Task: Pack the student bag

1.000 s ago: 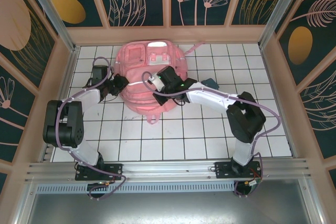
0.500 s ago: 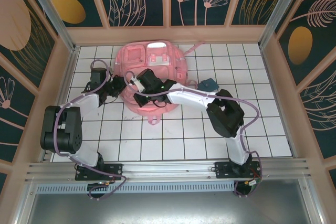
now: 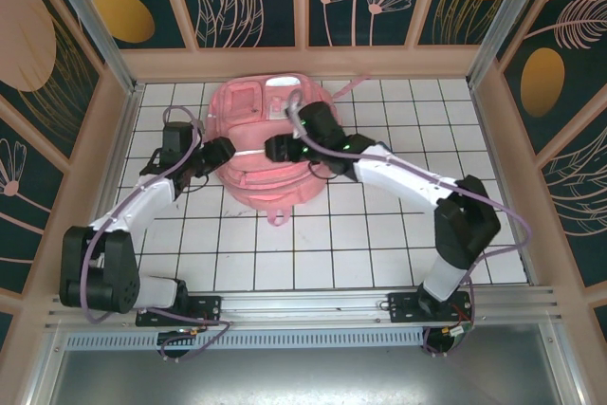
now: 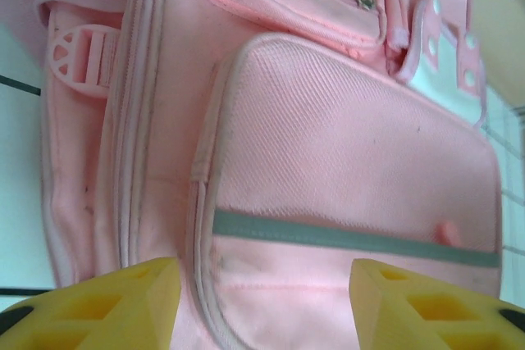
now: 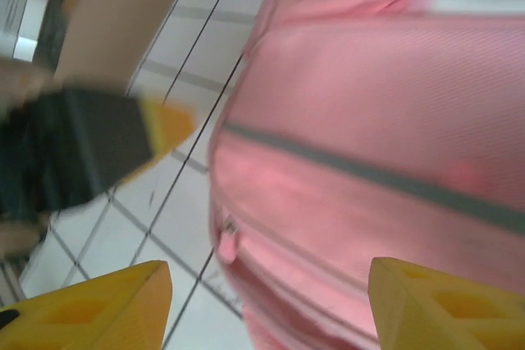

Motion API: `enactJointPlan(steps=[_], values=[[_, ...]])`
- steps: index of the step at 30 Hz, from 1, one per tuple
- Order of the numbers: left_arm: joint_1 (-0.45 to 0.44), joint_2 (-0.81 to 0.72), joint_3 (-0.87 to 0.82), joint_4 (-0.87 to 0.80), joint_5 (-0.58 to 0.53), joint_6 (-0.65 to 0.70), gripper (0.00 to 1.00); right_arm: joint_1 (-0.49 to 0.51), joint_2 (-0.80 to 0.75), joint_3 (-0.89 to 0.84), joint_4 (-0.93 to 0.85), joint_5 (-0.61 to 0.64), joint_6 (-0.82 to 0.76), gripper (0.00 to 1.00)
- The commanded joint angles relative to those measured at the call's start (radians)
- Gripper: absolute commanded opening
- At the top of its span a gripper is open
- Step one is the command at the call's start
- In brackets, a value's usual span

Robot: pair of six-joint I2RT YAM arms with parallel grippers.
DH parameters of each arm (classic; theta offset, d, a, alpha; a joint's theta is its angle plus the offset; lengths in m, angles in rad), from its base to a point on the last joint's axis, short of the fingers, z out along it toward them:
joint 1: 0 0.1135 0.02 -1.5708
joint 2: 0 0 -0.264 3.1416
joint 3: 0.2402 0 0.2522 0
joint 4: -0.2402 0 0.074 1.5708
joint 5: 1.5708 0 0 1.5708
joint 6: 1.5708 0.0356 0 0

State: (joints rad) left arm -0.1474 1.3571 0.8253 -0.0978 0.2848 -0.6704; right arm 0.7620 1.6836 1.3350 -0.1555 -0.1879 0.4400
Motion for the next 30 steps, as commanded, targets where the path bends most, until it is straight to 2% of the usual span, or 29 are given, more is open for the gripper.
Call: enactJointPlan(steps=[1, 6, 11, 15, 19, 22, 30], values=[[-0.067, -0.041, 0.038, -0.176, -0.114, 0.139, 0.55, -0.083, -0.012, -0.045, -0.001, -0.009, 0.170, 0.65], [-0.139, -0.056, 0.013, -0.251, -0.125, 0.214, 0.50, -0.169, 0.007, -0.089, 0.050, -0.116, 0.283, 0.65], [-0.165, -0.015, -0.012, -0.230, -0.102, 0.282, 0.46, -0.180, 0.044, -0.063, 0.044, -0.176, 0.298, 0.65], [-0.170, 0.042, 0.009, -0.223, -0.089, 0.321, 0.41, -0.180, 0.071, -0.044, -0.021, -0.164, 0.337, 0.65], [-0.170, 0.086, 0.043, -0.262, -0.083, 0.361, 0.40, -0.177, 0.078, -0.055, -0.039, -0.171, 0.385, 0.63], [-0.170, 0.096, 0.048, -0.258, -0.063, 0.371, 0.37, -0.174, 0.090, -0.071, -0.013, -0.207, 0.414, 0.59], [-0.171, 0.082, 0.043, -0.233, -0.041, 0.366, 0.18, -0.160, 0.149, -0.031, -0.029, -0.244, 0.407, 0.42]])
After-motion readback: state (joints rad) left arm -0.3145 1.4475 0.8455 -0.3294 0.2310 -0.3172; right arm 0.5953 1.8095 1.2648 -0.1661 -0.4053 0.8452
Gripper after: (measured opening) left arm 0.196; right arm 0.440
